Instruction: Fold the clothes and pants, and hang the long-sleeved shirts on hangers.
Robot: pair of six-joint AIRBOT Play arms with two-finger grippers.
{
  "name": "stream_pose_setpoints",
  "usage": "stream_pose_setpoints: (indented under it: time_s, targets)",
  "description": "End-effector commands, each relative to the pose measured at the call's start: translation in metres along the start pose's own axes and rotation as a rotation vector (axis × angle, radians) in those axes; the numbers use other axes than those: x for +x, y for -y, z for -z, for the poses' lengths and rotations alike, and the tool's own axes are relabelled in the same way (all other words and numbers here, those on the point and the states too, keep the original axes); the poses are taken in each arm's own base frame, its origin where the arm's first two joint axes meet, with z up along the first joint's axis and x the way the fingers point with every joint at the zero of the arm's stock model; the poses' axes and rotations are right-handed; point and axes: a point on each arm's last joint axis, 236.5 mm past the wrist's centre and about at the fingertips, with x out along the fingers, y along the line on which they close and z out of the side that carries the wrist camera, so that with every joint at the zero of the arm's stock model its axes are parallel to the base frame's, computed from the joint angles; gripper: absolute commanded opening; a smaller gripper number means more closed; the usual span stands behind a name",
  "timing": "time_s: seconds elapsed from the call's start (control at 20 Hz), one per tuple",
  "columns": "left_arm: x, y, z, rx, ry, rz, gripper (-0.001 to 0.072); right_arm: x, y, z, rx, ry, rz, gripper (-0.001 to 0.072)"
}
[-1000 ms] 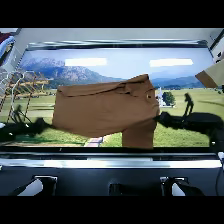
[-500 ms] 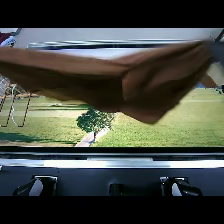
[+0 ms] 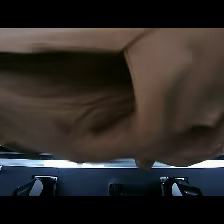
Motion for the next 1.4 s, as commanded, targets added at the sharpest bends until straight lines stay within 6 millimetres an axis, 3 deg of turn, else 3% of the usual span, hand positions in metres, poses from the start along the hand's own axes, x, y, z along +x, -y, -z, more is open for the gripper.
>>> stream_pose_setpoints:
  time_s: [0.0,0.2,0.3,0.4,0.5,0.65,0.75,0.85,1.15,1.35]
  targets:
    - [0.074,-0.029,0.07,-0.073,-0.282,0.046,0.0016,0.067,0.073,0.056,0.16,-0.263,0.084,0.0025]
    - [0.19,-0.074,0.201,-0.121,-0.596,0.03,0.0016,0.154,0.153,0.185,0.246,-0.645,0.159,0.0025]
    - [0.247,-0.094,0.274,-0.072,-0.704,-0.008,0.0016,0.194,0.199,0.249,0.189,-0.751,0.267,0.0026]
    - [0.294,-0.109,0.331,-0.062,-0.743,-0.037,0.0016,0.231,0.246,0.301,0.174,-0.788,0.367,0.0025]
    - [0.33,-0.12,0.373,-0.071,-0.761,-0.053,0.0016,0.261,0.283,0.336,0.234,-0.767,0.416,0.0025]
    - [0.365,-0.128,0.404,-0.069,-0.772,-0.055,0.0016,0.296,0.321,0.369,0.256,-0.7,0.446,0.0026]
    - [0.374,-0.128,0.408,-0.067,-0.777,-0.05,0.0016,0.307,0.334,0.378,0.255,-0.668,0.456,0.0026]
    - [0.366,-0.124,0.415,-0.068,-0.828,-0.043,0.0016,0.302,0.339,0.385,0.238,-0.697,0.472,0.0026]
    - [0.318,-0.119,0.451,-0.084,-1.081,-0.03,0.0017,0.231,0.351,0.42,0.2,-1.014,0.607,0.0026]
    - [0.294,-0.119,0.472,-0.092,-1.214,-0.028,0.0017,0.201,0.35,0.432,0.193,-1.147,0.647,0.0027]
